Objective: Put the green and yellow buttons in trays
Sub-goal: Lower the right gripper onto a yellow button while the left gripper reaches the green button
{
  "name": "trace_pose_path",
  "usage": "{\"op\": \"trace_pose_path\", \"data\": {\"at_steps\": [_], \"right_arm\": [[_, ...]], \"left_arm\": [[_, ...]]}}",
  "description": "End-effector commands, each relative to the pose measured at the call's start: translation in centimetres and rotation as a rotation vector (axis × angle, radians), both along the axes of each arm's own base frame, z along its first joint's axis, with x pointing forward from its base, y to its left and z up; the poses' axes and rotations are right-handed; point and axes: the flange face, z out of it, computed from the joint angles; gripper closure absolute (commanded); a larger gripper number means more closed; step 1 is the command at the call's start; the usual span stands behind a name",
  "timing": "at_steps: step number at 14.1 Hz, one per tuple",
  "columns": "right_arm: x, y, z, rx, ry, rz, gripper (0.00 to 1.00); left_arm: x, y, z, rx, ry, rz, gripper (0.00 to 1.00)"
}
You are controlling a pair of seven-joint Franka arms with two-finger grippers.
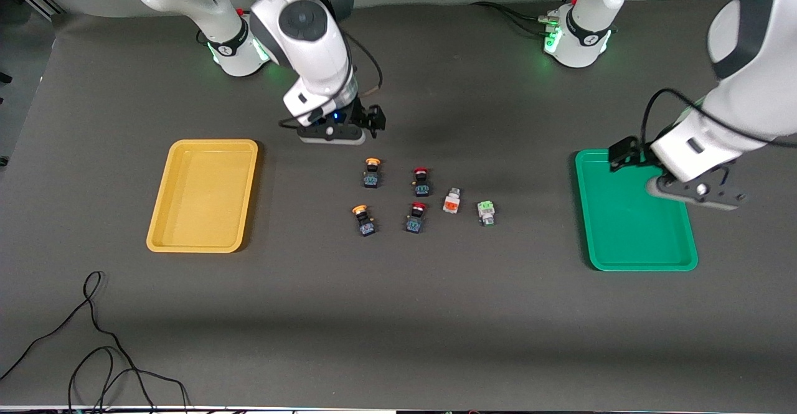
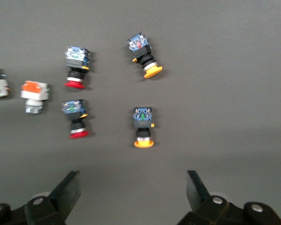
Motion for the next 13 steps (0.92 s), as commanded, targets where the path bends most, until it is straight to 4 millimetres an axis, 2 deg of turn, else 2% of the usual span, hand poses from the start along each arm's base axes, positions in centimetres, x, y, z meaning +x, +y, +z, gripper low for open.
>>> {"op": "trace_pose_path", "data": {"at_steps": [1, 3, 5, 6, 8, 9, 11, 12, 13], "right_arm": [[0.0, -0.3, -8.6, 0.009, -0.021, 0.015, 0.00], [0.1, 0.4, -13.4, 0.015, -0.040, 0.020, 0.00], [0.2, 0.9, -16.7, 0.014, -0.047, 0.025, 0.00], [0.1, 1.4, -18.0, 0.008, -0.042, 0.033, 0.00], [0.3, 2.0, -18.9, 0.000, -0.044, 0.046, 0.00], [0.3, 2.1, -19.1, -0.002, -0.043, 0.048, 0.07], [0.5, 2.1, -19.3, -0.004, -0.041, 0.048, 0.51], [0.5, 2.1, -19.2, -0.004, -0.041, 0.049, 0.67], [0.6, 2.1, -19.2, -0.007, -0.040, 0.051, 0.80]], "left_arm": [[0.4, -2.7, -3.4, -0.015, 0.001, 0.011, 0.01], [0.9, -5.1, -6.2, -0.015, 0.017, 0.018, 0.01], [1.2, -8.1, -9.0, -0.005, 0.026, 0.046, 0.01], [1.4, -9.5, -10.7, -0.003, 0.032, 0.054, 0.00], [1.7, -11.4, -14.2, 0.001, 0.050, 0.093, 0.00], [1.6, -12.9, -15.8, 0.006, 0.056, 0.118, 0.00], [1.5, -14.7, -18.9, 0.013, 0.068, 0.140, 0.00], [1.5, -14.9, -20.5, 0.015, 0.079, 0.140, 0.00], [1.6, -15.0, -22.2, 0.020, 0.096, 0.140, 0.00]]}}
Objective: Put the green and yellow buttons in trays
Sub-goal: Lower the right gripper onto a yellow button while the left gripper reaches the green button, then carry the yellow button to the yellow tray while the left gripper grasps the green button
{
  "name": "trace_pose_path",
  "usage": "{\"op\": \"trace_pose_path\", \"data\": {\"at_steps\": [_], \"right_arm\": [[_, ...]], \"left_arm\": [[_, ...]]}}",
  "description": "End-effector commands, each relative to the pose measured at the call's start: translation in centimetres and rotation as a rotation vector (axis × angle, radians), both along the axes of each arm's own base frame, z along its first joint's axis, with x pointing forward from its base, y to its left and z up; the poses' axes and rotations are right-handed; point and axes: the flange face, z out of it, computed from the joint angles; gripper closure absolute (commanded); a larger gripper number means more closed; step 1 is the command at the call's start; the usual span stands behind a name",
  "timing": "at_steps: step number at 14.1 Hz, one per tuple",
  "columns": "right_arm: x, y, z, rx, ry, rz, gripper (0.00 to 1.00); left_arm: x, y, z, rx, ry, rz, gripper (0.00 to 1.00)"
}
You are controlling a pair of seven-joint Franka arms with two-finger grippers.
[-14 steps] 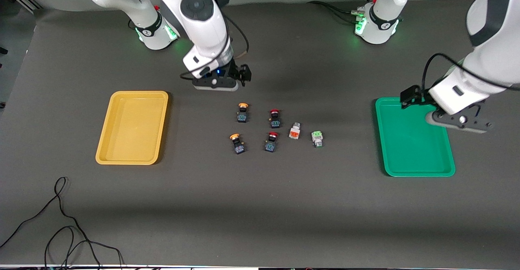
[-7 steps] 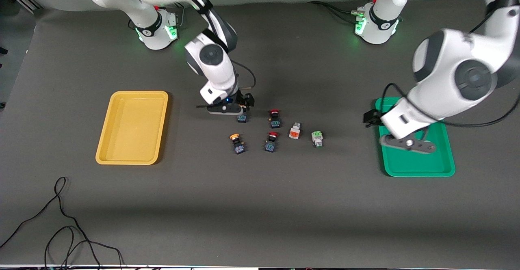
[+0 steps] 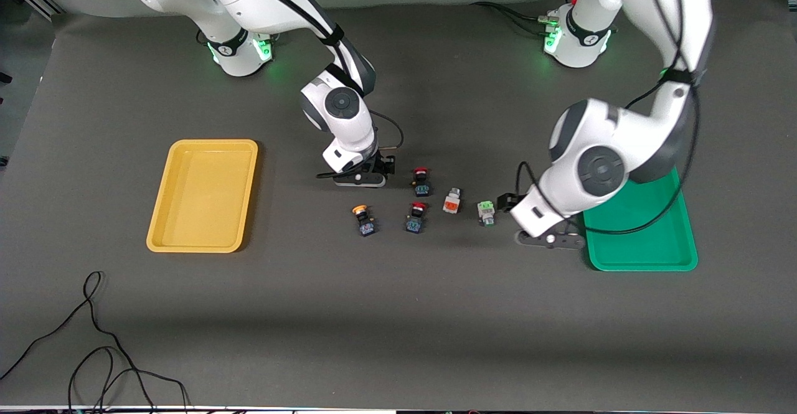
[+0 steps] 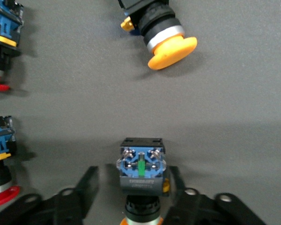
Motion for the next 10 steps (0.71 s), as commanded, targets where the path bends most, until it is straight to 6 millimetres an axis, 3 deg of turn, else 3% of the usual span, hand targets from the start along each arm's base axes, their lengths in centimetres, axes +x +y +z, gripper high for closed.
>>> {"op": "trace_pose_path", "data": {"at_steps": [1, 3, 4, 7, 9, 10], "right_arm": [[0.6, 0.2, 0.2, -0.007, -0.009, 0.029, 0.81], [1.3, 0.2, 1.5, -0.022, 0.006, 0.024, 0.81], [2.0, 0.6, 3.4, -0.038, 0.026, 0.023, 0.81], [4.0, 1.2, 11.6, -0.087, 0.085, 0.012, 0.81], [5.8, -0.2, 16.6, -0.110, 0.118, 0.043, 0.81], [6.9, -1.9, 18.6, -0.118, 0.124, 0.058, 0.81]], "left_arm": [[0.0, -0.7, -3.7, 0.016, 0.025, 0.018, 0.00], [-0.8, -1.7, -6.9, 0.024, 0.045, 0.028, 0.00], [-1.2, -2.0, -8.1, 0.024, 0.037, 0.043, 0.00], [-2.4, -2.2, -11.4, 0.020, 0.033, 0.042, 0.00], [-2.9, -2.1, -13.1, 0.026, 0.049, 0.050, 0.00], [-3.2, -2.4, -13.9, 0.028, 0.060, 0.062, 0.00]]}}
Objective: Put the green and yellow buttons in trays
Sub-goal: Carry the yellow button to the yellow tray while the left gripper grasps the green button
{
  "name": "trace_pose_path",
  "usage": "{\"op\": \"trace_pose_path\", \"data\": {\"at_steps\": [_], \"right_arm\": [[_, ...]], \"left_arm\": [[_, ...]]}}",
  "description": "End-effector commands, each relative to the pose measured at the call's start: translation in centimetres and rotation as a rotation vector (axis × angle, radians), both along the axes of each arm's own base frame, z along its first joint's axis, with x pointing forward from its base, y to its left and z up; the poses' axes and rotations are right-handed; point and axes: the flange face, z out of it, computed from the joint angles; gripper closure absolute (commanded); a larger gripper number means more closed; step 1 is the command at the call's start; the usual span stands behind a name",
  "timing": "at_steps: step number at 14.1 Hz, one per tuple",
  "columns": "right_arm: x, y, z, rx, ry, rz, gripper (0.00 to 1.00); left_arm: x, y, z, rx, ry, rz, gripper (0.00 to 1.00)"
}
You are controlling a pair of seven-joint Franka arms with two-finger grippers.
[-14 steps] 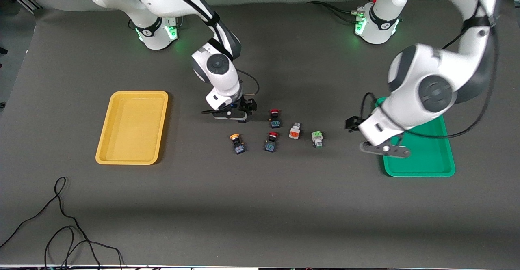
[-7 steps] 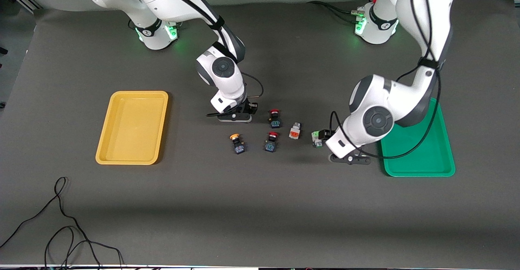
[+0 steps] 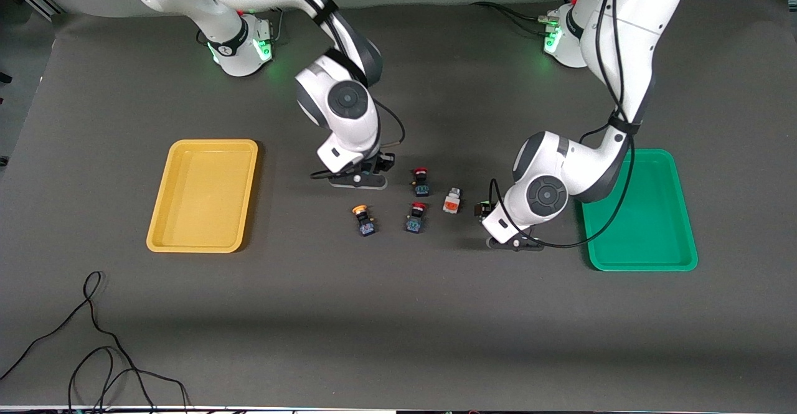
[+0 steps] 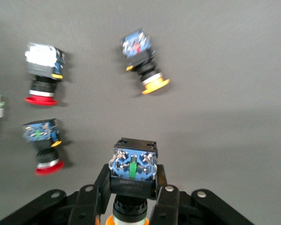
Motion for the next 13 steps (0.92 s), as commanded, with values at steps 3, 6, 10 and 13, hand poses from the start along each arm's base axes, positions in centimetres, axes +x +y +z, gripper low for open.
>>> {"op": "trace_pose_path", "data": {"at_steps": [3, 6, 10, 13], "right_arm": [[5.4, -9.9, 7.5, -0.014, 0.021, 0.151, 0.81], [8.9, -22.0, 8.9, -0.016, 0.039, 0.239, 0.81], [10.5, -39.3, 8.4, 0.042, 0.073, 0.324, 0.81], [8.6, -46.1, 4.7, 0.032, 0.070, 0.301, 0.81]], "left_arm": [[-1.6, -1.8, -1.6, 0.019, -0.005, 0.074, 0.00], [-1.2, -1.5, -0.8, 0.021, -0.004, 0.081, 0.00], [-1.2, -1.8, -0.3, 0.018, -0.009, 0.079, 0.00], [-1.2, -2.0, -0.4, 0.014, -0.012, 0.078, 0.00]]}}
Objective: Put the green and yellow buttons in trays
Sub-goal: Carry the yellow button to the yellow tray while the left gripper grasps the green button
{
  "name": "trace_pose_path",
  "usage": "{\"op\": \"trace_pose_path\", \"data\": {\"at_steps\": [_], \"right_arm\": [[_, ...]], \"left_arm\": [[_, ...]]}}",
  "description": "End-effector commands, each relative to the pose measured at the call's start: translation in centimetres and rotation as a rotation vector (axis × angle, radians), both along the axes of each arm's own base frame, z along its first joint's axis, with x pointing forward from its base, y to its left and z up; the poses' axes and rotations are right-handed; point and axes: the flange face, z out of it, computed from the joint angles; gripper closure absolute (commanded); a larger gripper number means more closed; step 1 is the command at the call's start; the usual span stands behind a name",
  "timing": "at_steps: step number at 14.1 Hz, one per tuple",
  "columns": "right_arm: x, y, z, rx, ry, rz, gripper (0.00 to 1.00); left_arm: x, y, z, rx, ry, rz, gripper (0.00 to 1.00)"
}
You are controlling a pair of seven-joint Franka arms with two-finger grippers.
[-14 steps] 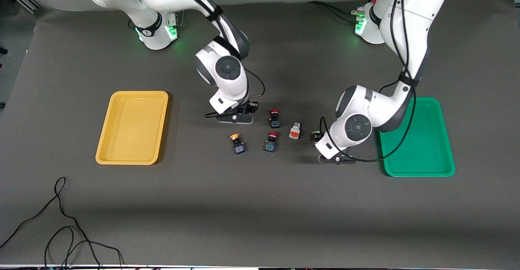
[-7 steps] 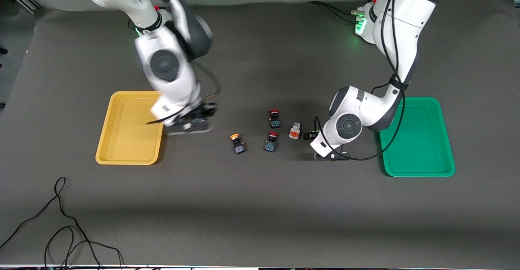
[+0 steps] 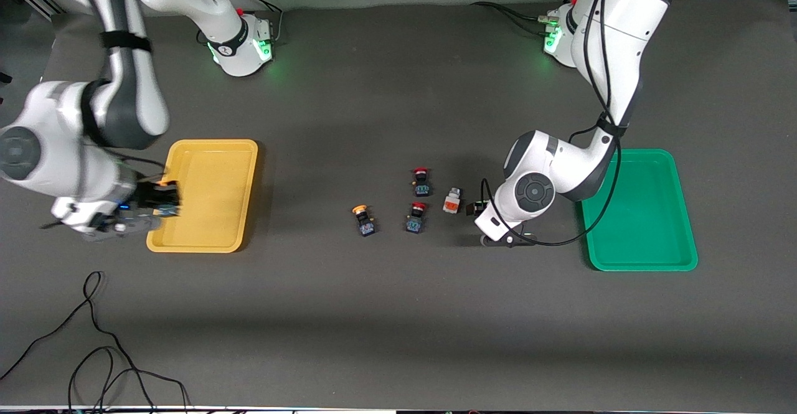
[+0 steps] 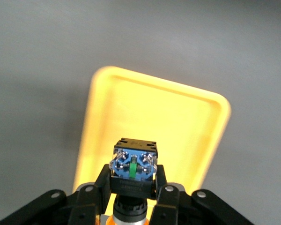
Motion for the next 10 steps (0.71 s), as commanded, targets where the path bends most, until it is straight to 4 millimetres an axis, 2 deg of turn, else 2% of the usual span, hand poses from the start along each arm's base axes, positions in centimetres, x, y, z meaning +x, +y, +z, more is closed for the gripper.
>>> {"op": "trace_pose_path", "data": {"at_steps": [1, 2, 4, 7, 9, 10], "right_arm": [[-2.5, -2.7, -4.4, 0.014, -0.037, 0.027, 0.81], [-3.5, -4.4, -6.6, 0.020, -0.071, 0.013, 0.81], [-4.8, -5.9, -10.9, 0.037, -0.116, 0.036, 0.81], [-5.4, -6.9, -16.2, 0.090, -0.100, 0.043, 0.81], [-5.9, -7.3, -18.3, 0.124, -0.110, 0.054, 0.79], [-5.9, -7.4, -18.7, 0.126, -0.110, 0.054, 0.77]], "left_arm": [[-0.1, -0.2, 0.7, 0.004, -0.004, 0.015, 0.00], [-0.1, -0.1, 1.0, 0.002, -0.007, 0.015, 0.00], [0.1, -0.4, 1.4, -0.003, -0.013, 0.013, 0.00], [0.0, -0.6, 1.4, -0.003, -0.015, 0.012, 0.00], [-0.2, -0.7, 1.0, 0.000, -0.009, 0.012, 0.00], [-0.3, -0.7, 0.8, 0.001, -0.006, 0.011, 0.00]]}}
